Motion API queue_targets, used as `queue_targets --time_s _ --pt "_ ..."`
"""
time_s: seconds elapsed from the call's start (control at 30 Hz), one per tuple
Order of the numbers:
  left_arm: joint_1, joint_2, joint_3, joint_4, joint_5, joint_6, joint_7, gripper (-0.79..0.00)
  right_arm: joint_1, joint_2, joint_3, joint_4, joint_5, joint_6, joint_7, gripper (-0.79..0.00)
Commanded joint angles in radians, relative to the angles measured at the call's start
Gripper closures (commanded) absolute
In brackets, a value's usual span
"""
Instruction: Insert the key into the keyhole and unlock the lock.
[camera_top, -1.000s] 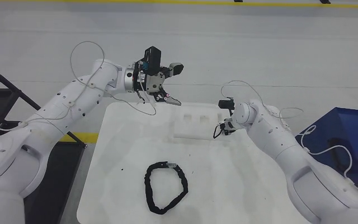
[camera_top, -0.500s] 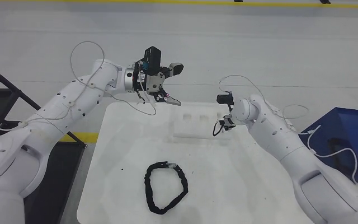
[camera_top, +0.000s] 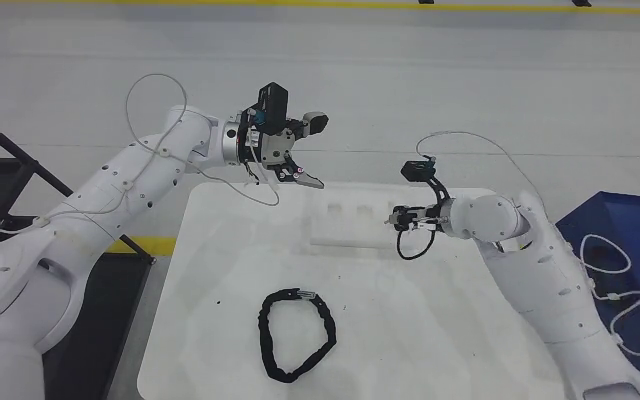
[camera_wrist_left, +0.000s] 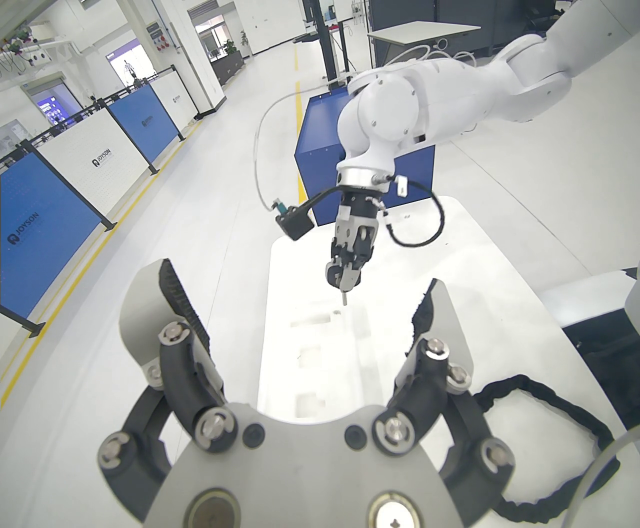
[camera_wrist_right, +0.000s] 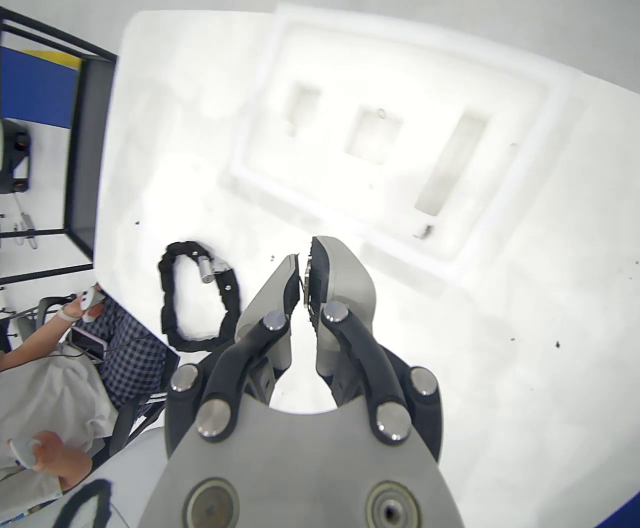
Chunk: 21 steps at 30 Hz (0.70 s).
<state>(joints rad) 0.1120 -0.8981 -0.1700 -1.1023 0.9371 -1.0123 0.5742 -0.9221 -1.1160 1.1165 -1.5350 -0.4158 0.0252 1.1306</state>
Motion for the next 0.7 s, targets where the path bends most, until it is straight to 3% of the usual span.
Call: queue_targets --time_s 0.0,0.23,0.5,0.67 --pt "0.0 0.0 0.0 0.0 0.0 0.0 0.0 -0.785 -0.056 0.012 0.065 -0.057 0.05 -0.032 -0.01 0.0" --pt "0.0 0.0 0.0 0.0 0.0 0.0 0.0 -0.785 -0.196 0.036 0.218 -0.166 0.201 -0.102 -0.054 0.0" --pt "0.0 0.0 0.0 0.0 0.0 0.0 0.0 -0.785 -0.28 0.041 0.312 -0.124 0.438 -0.191 -0.145 0.0" --pt "0.0 0.0 0.0 0.0 0.0 0.0 0.0 -0.785 -0.3 0.045 0.339 -0.111 0.467 -0.218 -0.174 0.0"
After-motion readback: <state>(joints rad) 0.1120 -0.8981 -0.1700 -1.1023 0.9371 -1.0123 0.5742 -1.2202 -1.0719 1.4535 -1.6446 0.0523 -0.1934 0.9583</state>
